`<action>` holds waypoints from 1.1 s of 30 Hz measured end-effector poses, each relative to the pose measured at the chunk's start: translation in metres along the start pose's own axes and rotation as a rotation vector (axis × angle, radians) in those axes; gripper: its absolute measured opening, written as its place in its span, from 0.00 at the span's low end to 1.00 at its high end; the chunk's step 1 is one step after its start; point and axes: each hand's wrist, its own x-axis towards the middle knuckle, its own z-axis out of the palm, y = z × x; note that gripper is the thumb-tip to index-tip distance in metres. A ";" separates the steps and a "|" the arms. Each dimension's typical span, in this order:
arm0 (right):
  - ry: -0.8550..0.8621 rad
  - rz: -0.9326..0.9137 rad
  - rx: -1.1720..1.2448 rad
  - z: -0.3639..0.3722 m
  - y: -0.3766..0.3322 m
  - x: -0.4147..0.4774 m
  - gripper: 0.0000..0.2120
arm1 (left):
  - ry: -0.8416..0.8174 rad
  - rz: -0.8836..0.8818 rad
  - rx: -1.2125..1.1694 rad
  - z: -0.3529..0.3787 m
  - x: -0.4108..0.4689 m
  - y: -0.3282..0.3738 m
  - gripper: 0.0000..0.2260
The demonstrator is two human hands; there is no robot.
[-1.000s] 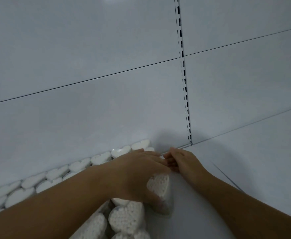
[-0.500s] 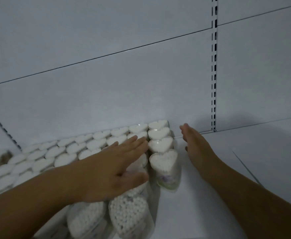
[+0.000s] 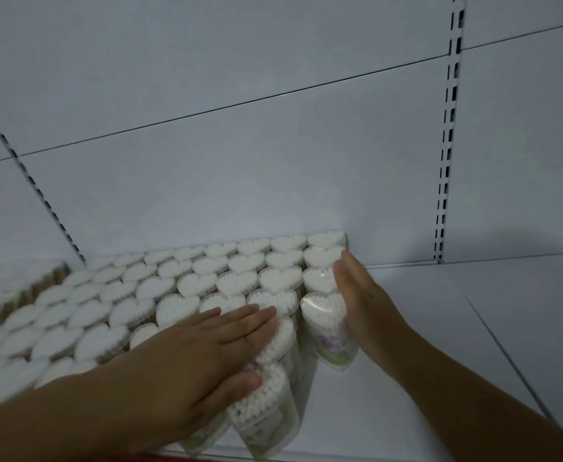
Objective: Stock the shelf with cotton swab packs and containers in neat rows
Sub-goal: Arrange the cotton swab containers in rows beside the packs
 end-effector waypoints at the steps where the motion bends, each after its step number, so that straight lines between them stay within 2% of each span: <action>1: -0.008 -0.007 0.035 0.000 0.000 -0.001 0.25 | 0.040 0.011 0.044 0.001 0.000 0.000 0.27; 3: -0.008 -0.009 0.074 0.000 0.001 0.000 0.28 | -0.007 -0.017 0.065 -0.001 0.000 0.001 0.26; 5: 0.006 -0.004 0.077 0.002 0.004 0.000 0.39 | -0.053 -0.029 0.099 -0.006 0.000 0.003 0.25; 7: 0.022 0.008 0.091 0.004 0.008 0.002 0.47 | -0.026 0.003 0.033 0.000 0.002 0.001 0.26; 9: 0.019 0.030 0.124 0.005 0.009 0.004 0.51 | -0.108 -0.004 -0.025 0.000 0.004 0.001 0.26; 14: 0.067 0.008 0.133 -0.001 0.006 0.002 0.41 | -0.068 -0.004 -0.107 0.000 0.006 -0.003 0.31; 16: 0.177 -0.107 0.006 -0.009 -0.004 -0.003 0.38 | -0.055 -0.026 -0.125 0.001 0.003 -0.014 0.32; 18: 0.306 -0.302 -0.157 -0.014 -0.021 -0.005 0.31 | -0.032 -0.066 -0.161 -0.003 -0.002 -0.031 0.32; 20: 0.354 -0.450 -0.236 -0.008 -0.049 -0.005 0.26 | 0.012 -0.127 -0.159 -0.005 -0.009 -0.058 0.30; 23: 0.187 -0.558 -0.518 0.029 -0.089 0.008 0.21 | 0.038 -0.289 -0.150 -0.004 -0.024 -0.108 0.27; 26: -0.105 -0.383 -0.975 0.101 -0.124 0.018 0.27 | 0.009 -0.470 -0.067 0.003 -0.060 -0.149 0.26; 28: -0.208 -0.376 -1.208 0.158 -0.140 0.013 0.29 | 0.067 -0.504 -0.138 0.013 -0.099 -0.169 0.26; 30: -0.274 -0.444 -1.251 0.215 -0.150 -0.002 0.29 | 0.130 -0.471 -0.182 0.027 -0.145 -0.187 0.27; 33: -0.329 -0.569 -1.213 0.293 -0.162 -0.031 0.28 | 0.175 -0.482 -0.125 0.053 -0.213 -0.221 0.27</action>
